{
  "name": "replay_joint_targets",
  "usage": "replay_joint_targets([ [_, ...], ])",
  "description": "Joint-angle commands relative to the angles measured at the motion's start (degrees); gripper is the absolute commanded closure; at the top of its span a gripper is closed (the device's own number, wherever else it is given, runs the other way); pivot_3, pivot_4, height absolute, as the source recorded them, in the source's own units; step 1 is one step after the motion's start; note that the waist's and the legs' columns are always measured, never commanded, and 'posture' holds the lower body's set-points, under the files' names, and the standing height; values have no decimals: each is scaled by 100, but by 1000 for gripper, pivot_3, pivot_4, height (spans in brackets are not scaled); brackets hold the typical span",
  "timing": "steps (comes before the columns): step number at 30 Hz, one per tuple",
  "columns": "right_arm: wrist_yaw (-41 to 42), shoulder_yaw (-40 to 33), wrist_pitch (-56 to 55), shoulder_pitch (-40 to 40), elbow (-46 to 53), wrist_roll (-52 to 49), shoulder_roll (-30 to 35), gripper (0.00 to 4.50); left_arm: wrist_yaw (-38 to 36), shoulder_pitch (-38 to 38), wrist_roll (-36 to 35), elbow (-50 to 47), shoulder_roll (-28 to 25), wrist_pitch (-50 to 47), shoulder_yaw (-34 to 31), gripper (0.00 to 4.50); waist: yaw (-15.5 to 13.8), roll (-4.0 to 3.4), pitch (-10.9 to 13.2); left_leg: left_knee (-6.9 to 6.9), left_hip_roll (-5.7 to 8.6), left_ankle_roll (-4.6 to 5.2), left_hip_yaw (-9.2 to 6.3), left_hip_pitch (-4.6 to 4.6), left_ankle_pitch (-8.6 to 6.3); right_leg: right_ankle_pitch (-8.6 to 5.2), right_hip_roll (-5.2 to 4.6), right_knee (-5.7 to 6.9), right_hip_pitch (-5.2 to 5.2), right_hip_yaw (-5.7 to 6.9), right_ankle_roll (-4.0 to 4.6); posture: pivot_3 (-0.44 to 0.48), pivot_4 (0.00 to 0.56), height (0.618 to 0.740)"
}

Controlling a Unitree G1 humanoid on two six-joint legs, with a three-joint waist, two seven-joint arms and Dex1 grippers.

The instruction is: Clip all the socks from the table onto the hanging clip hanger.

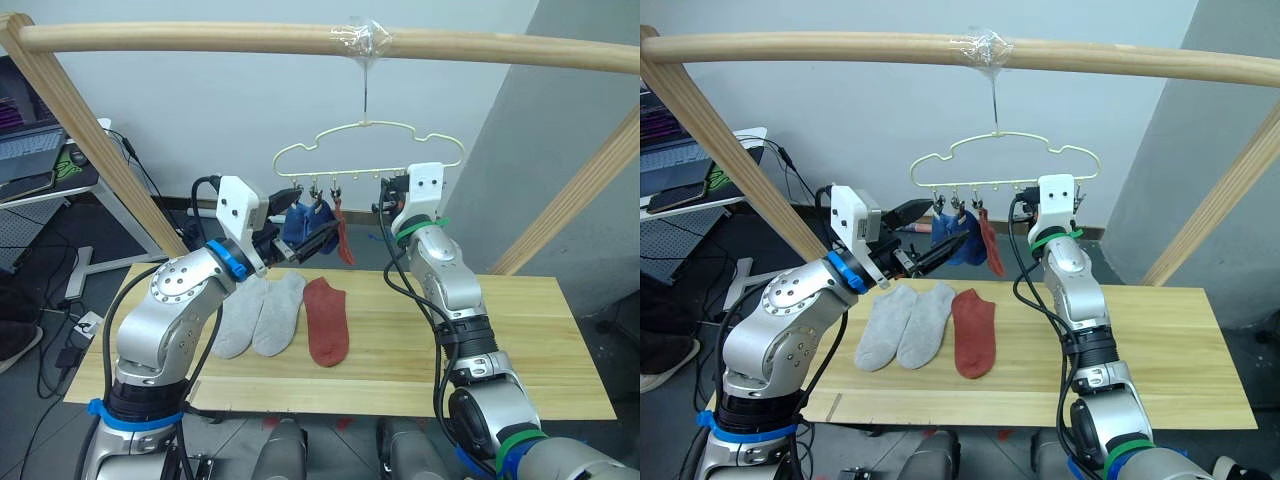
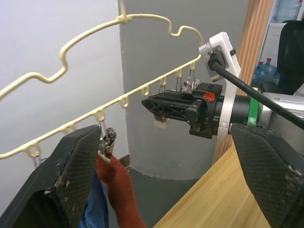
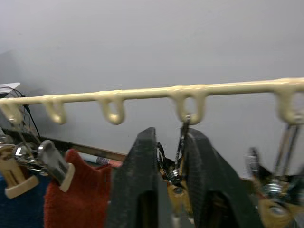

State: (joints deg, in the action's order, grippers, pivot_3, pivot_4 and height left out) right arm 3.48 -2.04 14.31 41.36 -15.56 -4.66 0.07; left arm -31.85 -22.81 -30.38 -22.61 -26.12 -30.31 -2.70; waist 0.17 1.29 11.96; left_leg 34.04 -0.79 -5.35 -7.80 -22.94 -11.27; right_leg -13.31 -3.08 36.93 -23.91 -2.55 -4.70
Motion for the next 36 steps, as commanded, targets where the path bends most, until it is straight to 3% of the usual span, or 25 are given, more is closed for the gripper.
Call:
replay_joint_targets([
  [1, -5, -57, -113, 79, 126, -37, 35, 4494, -28, -8, -54, -301, -3, 34, -1, 0, 0, 0, 1, 0, 0, 0, 0, 0, 0, 0, 0, 0, 0, 0, 0, 151, 191, 740],
  [8, 90, -36, 51, 0, 294, -55, 112, 4494, -20, 318, 325, -42, 22, 139, 292, 0, 3, -6, 5, 0, 0, 0, 1, 0, 0, -12, 0, 0, 0, -1, 21, 139, 198, 740],
  [10, 174, -7, 204, -26, 384, -64, 185, 4494, 13, 657, 996, 444, -33, 508, 750, 0, 11, -14, 9, 0, 0, 0, 1, -1, 0, -13, 0, -1, -1, -1, 23, 121, 203, 740],
  [14, 378, 77, 394, -166, 589, -45, 342, 4494, 443, 925, 1767, 1983, 625, 1291, 1267, 0, 14, -29, 21, -2, 0, 0, 5, 0, 0, -15, 0, 2, -5, -4, 25, 95, 207, 740],
  [20, 323, 88, 761, -335, 1014, -56, 339, 4494, 829, 635, 2633, 3893, 1292, 2092, 1640, 0, 30, -31, 25, 0, 0, 1, 4, -5, 1, -14, 0, 5, -10, -2, 23, 37, 218, 740],
  [30, 284, 133, 1204, -544, 1455, -4, 352, 4494, 1016, -241, 3243, 6126, 1873, 2384, 1719, 0, 146, -34, 28, 0, 2, 2, 3, -7, 1, 2, -1, 2, -9, -1, -10, 4, 232, 740],
  [33, 289, 151, 1283, -573, 1518, 0, 361, 4500, 892, -254, 3350, 6296, 1928, 2335, 1761, 582, 173, -35, 28, -1, 1, 2, 2, -3, 1, 2, 0, 5, -8, 0, -12, -2, 236, 740],
  [36, 298, 152, 1334, -592, 1566, 1, 373, 4500, 802, -205, 3469, 6282, 1902, 2267, 1827, 1450, 172, -35, 28, -1, 1, 2, 2, -2, 1, 2, -1, 5, -5, 0, -12, -2, 234, 740],
])
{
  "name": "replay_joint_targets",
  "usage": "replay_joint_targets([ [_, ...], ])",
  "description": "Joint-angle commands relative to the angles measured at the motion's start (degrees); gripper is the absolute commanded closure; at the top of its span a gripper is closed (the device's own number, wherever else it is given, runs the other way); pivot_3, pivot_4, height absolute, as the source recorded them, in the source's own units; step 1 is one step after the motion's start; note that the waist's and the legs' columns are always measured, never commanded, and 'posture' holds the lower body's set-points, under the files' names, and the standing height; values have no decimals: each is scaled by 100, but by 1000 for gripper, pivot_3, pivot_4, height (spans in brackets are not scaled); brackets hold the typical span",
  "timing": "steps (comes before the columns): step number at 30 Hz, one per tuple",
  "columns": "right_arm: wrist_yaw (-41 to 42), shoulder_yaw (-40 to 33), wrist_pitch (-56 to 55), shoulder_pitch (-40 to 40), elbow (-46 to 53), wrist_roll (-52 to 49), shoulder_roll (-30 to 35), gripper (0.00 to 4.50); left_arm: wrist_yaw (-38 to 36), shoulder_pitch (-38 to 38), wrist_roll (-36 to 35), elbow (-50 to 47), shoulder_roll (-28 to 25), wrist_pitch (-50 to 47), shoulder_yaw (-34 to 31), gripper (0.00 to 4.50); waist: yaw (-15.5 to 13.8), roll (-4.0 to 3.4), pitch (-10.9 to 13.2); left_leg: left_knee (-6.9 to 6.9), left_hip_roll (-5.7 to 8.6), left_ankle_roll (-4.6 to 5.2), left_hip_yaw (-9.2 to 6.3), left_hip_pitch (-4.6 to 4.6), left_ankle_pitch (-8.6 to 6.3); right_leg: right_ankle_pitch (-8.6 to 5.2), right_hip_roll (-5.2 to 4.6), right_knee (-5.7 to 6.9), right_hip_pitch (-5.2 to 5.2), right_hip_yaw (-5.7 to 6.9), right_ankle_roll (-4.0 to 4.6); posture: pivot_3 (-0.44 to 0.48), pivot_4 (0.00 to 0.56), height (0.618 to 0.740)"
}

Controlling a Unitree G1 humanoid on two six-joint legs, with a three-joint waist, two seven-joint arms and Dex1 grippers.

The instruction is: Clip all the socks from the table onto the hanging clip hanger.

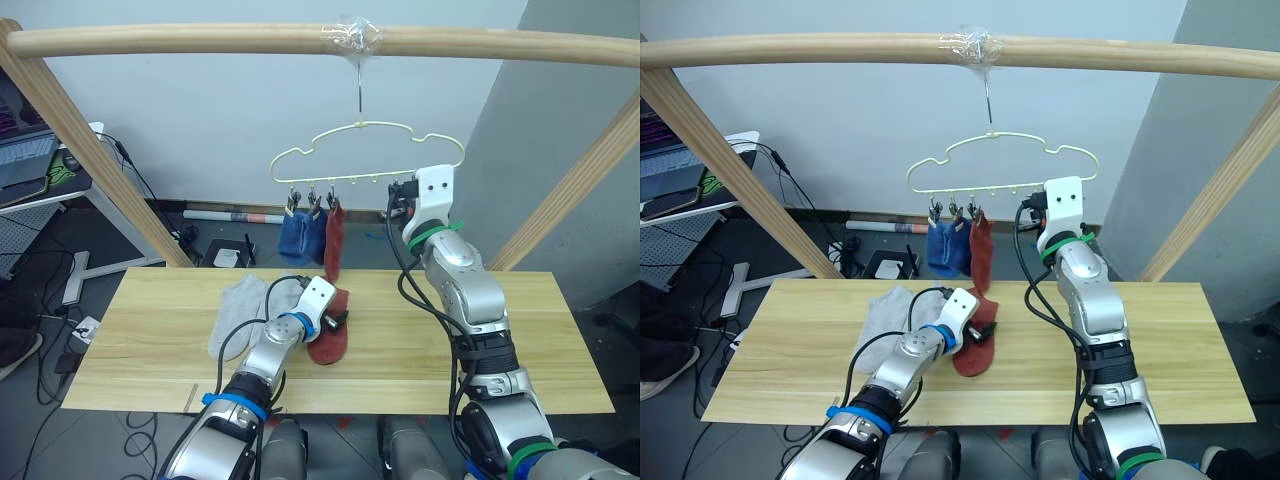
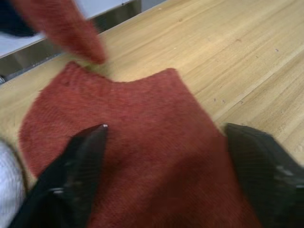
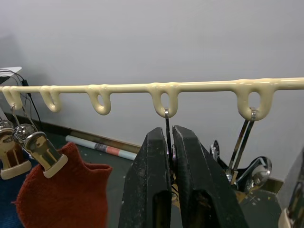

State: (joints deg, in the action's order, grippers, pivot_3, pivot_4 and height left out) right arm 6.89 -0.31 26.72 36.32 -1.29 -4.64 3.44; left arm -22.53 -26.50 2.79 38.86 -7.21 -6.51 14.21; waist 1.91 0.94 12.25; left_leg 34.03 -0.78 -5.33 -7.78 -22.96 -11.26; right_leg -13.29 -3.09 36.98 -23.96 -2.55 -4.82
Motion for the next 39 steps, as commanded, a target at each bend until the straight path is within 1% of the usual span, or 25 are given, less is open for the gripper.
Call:
replay_joint_targets([
  [1, -33, -29, 111, -85, 143, -6, 48, 4500, -135, 195, 190, 113, -15, -129, 141, 1716, -2, 0, 0, 0, 0, 0, -1, 1, 0, 0, 0, 0, 1, 0, 0, -2, 234, 740],
  [2, -13, -31, 120, -88, 151, -5, 72, 4500, -149, 253, 253, 72, -61, -91, 169, 2058, -2, 0, 0, 0, 0, 0, 0, 1, 0, 0, 0, -1, 2, 0, 0, 1, 229, 740],
  [6, 64, -49, 136, -65, 130, -20, 172, 4500, -253, 499, 508, -159, -241, 184, 356, 3117, 0, 0, -1, 0, 0, 0, -2, 5, 0, 0, 0, -1, 6, 0, 0, 6, 225, 740],
  [9, 130, -94, 179, -46, 131, -82, 249, 4500, -318, 646, 677, -351, -343, 478, 495, 3703, -7, -1, -2, 0, 0, 0, -2, 9, 0, -1, 0, -1, 11, 0, 1, 18, 214, 740],
  [12, 70, -416, 695, 24, 230, -439, 193, 4500, -323, 747, 768, -545, -440, 773, 543, 4236, -12, -1, -2, 0, 0, 0, -3, 10, 0, -3, 0, -3, 14, 1, 6, 18, 214, 740],
  [13, 15, -609, 981, 75, 290, -635, 164, 4500, -384, 782, 685, -633, -431, 883, 494, 4369, -17, -1, -2, 0, 0, 0, -4, 10, 0, -5, 0, -3, 14, 1, 9, 21, 212, 740],
  [14, 57, -837, 1405, 159, 367, -861, 283, 4500, -482, 855, 561, -858, -449, 1093, 429, 4491, -20, -1, -1, 0, 0, 0, -4, 9, 0, -5, -1, -3, 14, 1, 9, 25, 208, 740],
  [16, 105, -1106, 1953, 263, 470, -1147, 450, 4500, -598, 941, 431, -1116, -461, 1346, 348, 4491, -42, -1, -1, 0, 0, 0, -5, 5, 0, -8, -1, -6, 13, 2, 13, 26, 206, 740],
  [18, -23, -1714, 2918, 595, 414, -1683, 563, 4500, -625, 1036, 388, -1564, -584, 1785, 260, 4491, -61, -1, -1, 1, 1, 0, -7, 0, 0, -16, -4, -8, 11, 4, 29, 26, 206, 740],
  [20, -293, -2422, 3839, 987, 239, -2175, 522, 4500, -715, 1094, 307, -2094, -711, 2402, 212, 4491, -75, -1, 0, 1, 0, 0, -8, -4, 0, -17, -4, -6, 6, 4, 32, 23, 197, 740],
  [22, -459, -2786, 4380, 1206, 135, -2413, 486, 4500, -755, 1093, 296, -2371, -786, 2804, 233, 4491, -115, -2, -2, 0, 0, 0, -12, -5, 0, -17, -4, -2, 4, 6, 35, 21, 191, 740],
  [25, -585, -3077, 5036, 1410, 40, -2605, 503, 4500, -723, 1020, 332, -2607, -804, 3215, 251, 4491, -156, -3, -5, 0, 1, 0, -7, -1, 0, -18, -4, -9, 12, 5, 36, 19, 184, 740],
  [30, -744, -3416, 5654, 1635, -9, -2784, 444, 4500, -791, 778, 359, -2647, -635, 3494, 389, 4491, -181, -3, -5, 0, 3, 1, -6, -3, 0, -18, -4, -11, 14, 6, 35, 19, 174, 740],
  [34, -841, -3673, 6149, 1727, 233, -2830, 260, 4500, -685, 540, 378, -2509, -367, 3408, 394, 4491, -176, -3, -6, 2, 3, 2, -6, -2, 0, -16, -4, -10, 15, 5, 31, 19, 174, 740],
  [39, -849, -3801, 6478, 1712, 491, -2745, 143, 4500, -635, 416, 384, -2452, -211, 3390, 366, 4491, -168, -4, -6, 1, 3, 2, -6, -2, 0, -1, -3, -10, 14, 6, 4, 19, 174, 740],
])
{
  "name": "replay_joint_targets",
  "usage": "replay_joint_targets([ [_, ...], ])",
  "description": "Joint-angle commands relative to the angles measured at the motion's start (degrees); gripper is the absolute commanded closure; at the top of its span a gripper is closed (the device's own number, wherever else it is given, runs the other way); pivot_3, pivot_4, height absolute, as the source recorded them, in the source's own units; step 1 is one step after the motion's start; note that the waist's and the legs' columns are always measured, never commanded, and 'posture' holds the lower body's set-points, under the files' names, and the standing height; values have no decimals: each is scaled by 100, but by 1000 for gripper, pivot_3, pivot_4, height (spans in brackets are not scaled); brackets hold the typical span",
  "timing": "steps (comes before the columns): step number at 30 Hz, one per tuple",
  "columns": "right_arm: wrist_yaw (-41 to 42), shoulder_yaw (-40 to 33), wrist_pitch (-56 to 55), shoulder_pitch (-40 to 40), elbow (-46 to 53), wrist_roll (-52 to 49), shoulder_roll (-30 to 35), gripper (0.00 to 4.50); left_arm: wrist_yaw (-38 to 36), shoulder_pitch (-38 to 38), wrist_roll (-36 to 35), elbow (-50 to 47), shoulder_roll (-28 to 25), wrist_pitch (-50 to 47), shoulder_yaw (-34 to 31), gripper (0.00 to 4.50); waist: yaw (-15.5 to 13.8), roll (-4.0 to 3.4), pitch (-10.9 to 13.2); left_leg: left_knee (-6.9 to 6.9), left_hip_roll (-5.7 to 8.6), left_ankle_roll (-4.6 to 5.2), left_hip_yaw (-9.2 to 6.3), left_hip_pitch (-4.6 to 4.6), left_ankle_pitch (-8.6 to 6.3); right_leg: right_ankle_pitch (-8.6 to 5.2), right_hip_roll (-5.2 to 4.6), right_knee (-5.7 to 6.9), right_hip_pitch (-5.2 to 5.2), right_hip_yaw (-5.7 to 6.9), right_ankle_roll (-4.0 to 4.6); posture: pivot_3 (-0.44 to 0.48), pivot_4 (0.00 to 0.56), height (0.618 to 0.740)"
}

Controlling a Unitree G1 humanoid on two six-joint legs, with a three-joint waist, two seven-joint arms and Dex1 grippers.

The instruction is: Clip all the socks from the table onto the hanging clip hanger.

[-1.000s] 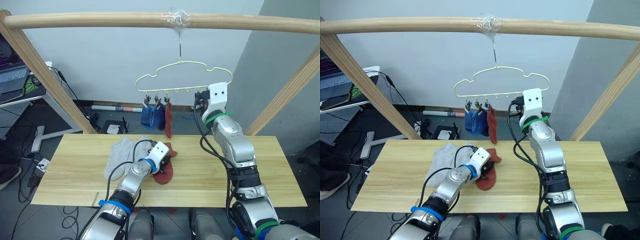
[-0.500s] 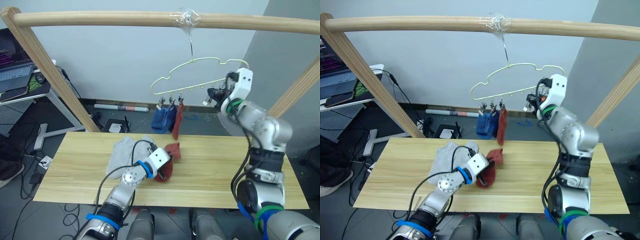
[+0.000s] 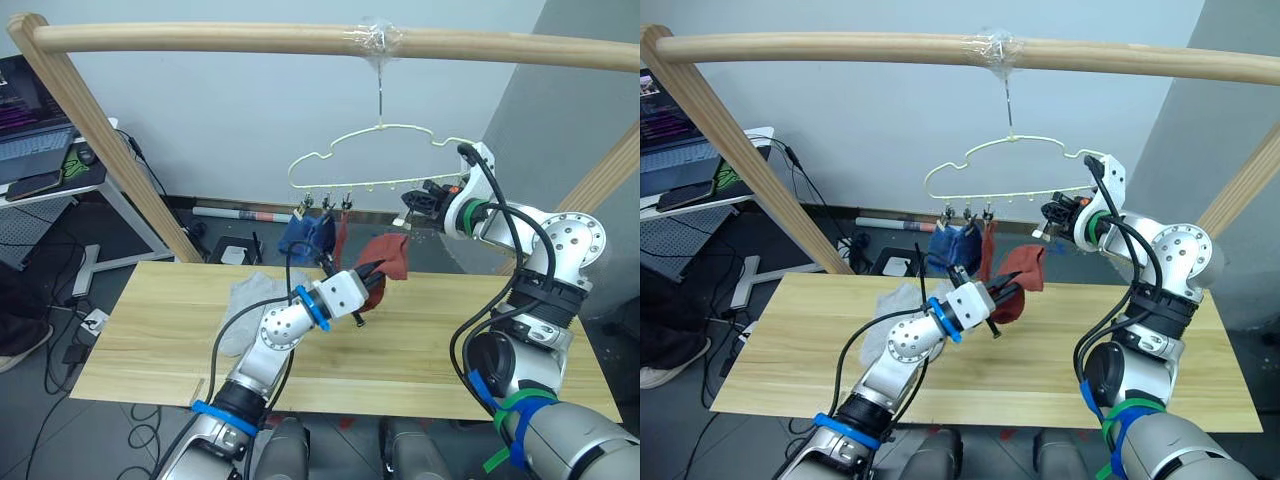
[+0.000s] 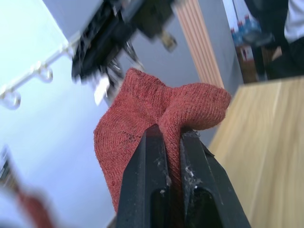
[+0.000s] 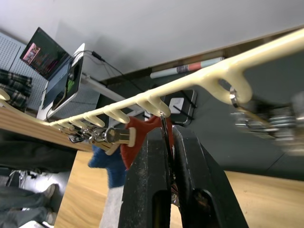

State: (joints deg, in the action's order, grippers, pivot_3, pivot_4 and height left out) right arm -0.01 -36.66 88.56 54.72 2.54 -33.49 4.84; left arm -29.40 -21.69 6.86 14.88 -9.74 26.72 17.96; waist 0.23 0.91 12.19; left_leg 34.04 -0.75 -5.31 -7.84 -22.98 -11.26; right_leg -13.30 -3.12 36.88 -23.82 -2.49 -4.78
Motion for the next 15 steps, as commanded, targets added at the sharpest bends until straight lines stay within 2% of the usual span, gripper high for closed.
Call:
replay_joint_targets([
  [1, -170, -207, 325, -112, 133, 162, -37, 4500, 48, -90, -14, -30, 48, 93, -2, 4491, 3, 0, 0, 0, 0, 0, 0, 0, 0, 0, 0, 0, 0, 0, 0, 12, 170, 740],
  [15, -210, -237, 394, -208, 438, 37, -262, 4500, 82, -528, -57, 461, 165, 212, -106, 4491, 29, -1, 0, 0, 0, 0, 0, -1, 0, 1, 1, 0, -1, 1, -2, 2, 171, 740],
])
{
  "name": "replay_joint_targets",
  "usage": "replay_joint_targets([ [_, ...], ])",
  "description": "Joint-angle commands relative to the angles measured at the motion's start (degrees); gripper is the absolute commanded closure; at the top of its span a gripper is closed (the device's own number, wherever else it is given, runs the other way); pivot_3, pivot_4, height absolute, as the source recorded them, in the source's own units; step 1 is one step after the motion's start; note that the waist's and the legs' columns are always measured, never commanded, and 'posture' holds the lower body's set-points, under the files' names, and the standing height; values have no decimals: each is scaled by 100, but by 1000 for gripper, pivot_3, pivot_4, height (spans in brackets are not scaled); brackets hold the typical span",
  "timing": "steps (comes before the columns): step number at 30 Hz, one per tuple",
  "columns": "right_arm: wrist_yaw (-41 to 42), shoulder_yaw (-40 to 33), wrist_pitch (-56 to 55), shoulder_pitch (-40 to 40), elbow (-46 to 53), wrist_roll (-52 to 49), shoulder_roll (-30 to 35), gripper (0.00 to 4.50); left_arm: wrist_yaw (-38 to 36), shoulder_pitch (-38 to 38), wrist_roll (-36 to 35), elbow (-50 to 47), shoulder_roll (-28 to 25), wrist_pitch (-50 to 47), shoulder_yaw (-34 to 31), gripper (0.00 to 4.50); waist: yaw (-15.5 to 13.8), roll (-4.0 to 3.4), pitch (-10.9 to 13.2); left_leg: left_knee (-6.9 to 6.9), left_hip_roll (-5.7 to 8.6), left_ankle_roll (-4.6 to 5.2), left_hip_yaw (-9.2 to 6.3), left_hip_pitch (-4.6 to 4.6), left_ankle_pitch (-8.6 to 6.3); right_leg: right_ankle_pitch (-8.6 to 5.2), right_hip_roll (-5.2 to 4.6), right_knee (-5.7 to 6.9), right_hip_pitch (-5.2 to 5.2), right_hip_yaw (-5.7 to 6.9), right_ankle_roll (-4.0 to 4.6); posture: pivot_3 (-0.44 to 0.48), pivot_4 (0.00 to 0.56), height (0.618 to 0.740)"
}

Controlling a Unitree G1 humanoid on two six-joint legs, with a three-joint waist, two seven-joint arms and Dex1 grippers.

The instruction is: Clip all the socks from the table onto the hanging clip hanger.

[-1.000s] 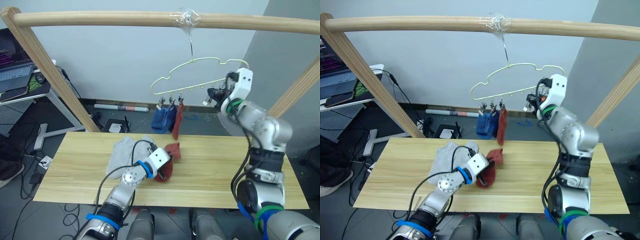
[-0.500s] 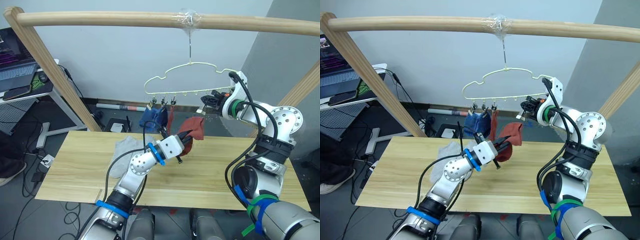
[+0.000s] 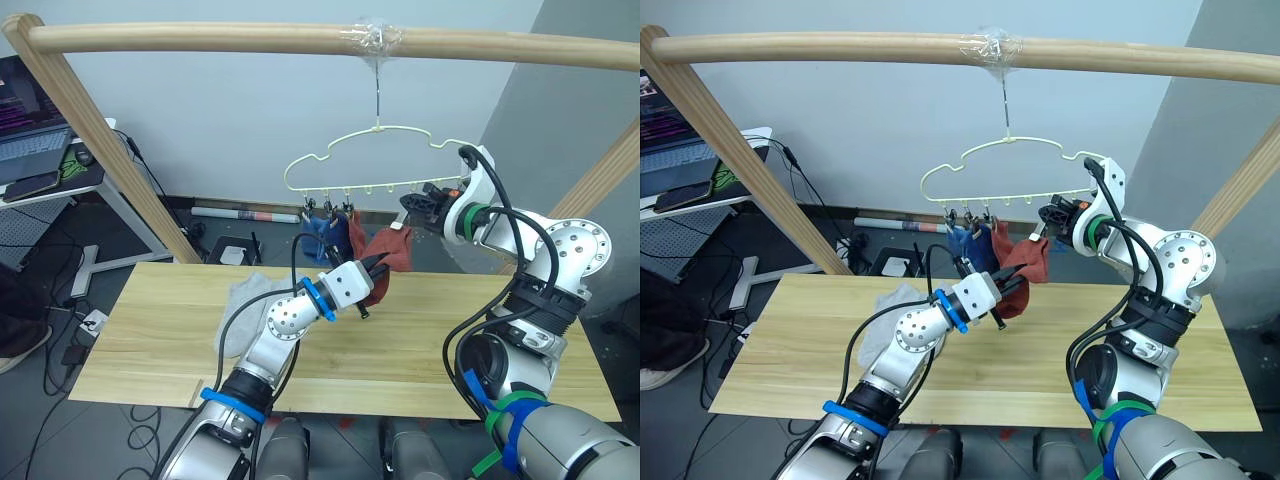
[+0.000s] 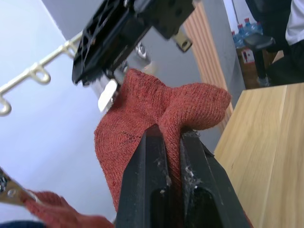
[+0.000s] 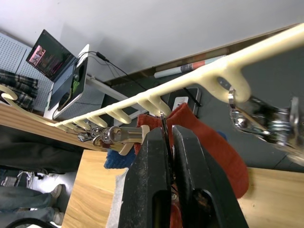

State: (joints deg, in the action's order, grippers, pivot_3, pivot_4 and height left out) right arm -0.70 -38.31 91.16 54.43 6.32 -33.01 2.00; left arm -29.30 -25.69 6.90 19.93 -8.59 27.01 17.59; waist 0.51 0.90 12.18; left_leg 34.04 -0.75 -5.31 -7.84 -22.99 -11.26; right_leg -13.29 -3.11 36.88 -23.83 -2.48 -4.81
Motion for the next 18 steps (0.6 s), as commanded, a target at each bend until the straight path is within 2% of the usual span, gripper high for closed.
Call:
replay_joint_targets([
  [1, -132, -94, 134, -168, 54, -52, 10, 4500, 78, -160, -71, -8, 53, 200, -85, 4491, 1, 0, 0, 0, 0, 0, 0, 0, 0, 0, 0, 0, 0, 0, 0, -2, 170, 740],
  [2, -130, -111, 134, -159, 48, -83, 3, 4500, 83, -183, -77, 19, 55, 215, -94, 4491, 1, 0, 0, 0, 0, 0, 0, 0, 0, 0, 0, 0, 0, 0, 0, -2, 170, 740],
  [5, -123, -229, 134, -118, 49, -207, -20, 3683, 85, -202, -86, 47, 53, 248, -93, 4500, 4, 0, 0, 0, 0, 0, 0, 0, 0, 0, 0, 0, 0, 0, -1, -2, 170, 740],
  [11, -176, -355, 134, -109, 97, -405, 43, 1387, 96, -181, -86, 53, 60, 276, -66, 4500, 122, -1, 1, -1, 0, 0, 2, -11, 0, 1, 0, 4, -17, -2, -1, -3, 168, 740],
  [15, -153, -503, 134, -31, 182, -580, 102, 40, 105, -206, -71, 94, 61, 292, -60, 4500, 149, -2, 1, -1, -1, 0, 2, -14, 0, 2, 1, 10, -24, -3, -1, -9, 168, 740],
  [18, 68, -570, 134, -141, 508, -1006, 293, 40, 143, -228, -129, 158, 121, 190, -106, 4500, 155, -4, 3, -1, -1, 1, 4, -14, 0, 2, 1, 10, -24, -4, -2, -17, 169, 740],
])
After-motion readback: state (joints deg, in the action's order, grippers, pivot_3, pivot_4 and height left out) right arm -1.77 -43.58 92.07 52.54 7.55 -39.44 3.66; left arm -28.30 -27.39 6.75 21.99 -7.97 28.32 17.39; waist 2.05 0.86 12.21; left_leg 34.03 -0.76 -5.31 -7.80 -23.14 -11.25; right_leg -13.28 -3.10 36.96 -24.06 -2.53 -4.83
